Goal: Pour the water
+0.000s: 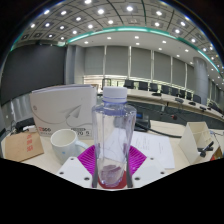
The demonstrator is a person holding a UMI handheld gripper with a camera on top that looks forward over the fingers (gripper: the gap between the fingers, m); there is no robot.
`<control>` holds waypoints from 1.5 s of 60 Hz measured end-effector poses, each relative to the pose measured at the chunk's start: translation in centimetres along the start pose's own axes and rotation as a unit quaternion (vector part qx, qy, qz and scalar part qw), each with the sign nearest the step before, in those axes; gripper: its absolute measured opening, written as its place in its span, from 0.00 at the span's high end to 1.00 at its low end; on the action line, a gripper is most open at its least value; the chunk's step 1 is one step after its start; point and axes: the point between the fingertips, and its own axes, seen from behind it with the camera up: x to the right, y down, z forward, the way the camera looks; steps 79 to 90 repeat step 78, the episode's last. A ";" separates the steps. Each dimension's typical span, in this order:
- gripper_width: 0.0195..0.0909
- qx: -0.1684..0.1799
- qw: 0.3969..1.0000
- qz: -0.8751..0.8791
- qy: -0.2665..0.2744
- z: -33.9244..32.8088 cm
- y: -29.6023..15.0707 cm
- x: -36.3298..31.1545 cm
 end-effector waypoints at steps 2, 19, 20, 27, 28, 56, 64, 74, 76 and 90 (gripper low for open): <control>0.68 0.004 1.000 0.004 0.002 -0.1 0.1 0.0; 0.11 -0.045 0.998 0.039 0.034 -2.1 1.1 1.1; 0.10 -0.048 0.997 0.041 0.040 -2.5 0.9 1.2; 0.07 -0.079 0.993 0.046 0.075 -6.4 -0.5 0.7; 0.07 -0.083 0.992 0.049 0.080 -7.2 -0.8 0.5; 0.07 -0.141 0.977 0.063 0.147 -28.3 -2.8 -14.5; 0.07 -0.144 0.976 0.075 0.144 -30.5 -2.3 -17.5; 0.07 -0.134 0.977 0.058 0.158 -31.8 -3.0 -18.4; 0.07 -0.132 0.977 0.054 0.161 -31.9 -3.3 -18.4; 0.07 -0.130 0.977 0.050 0.163 -32.0 -3.5 -18.4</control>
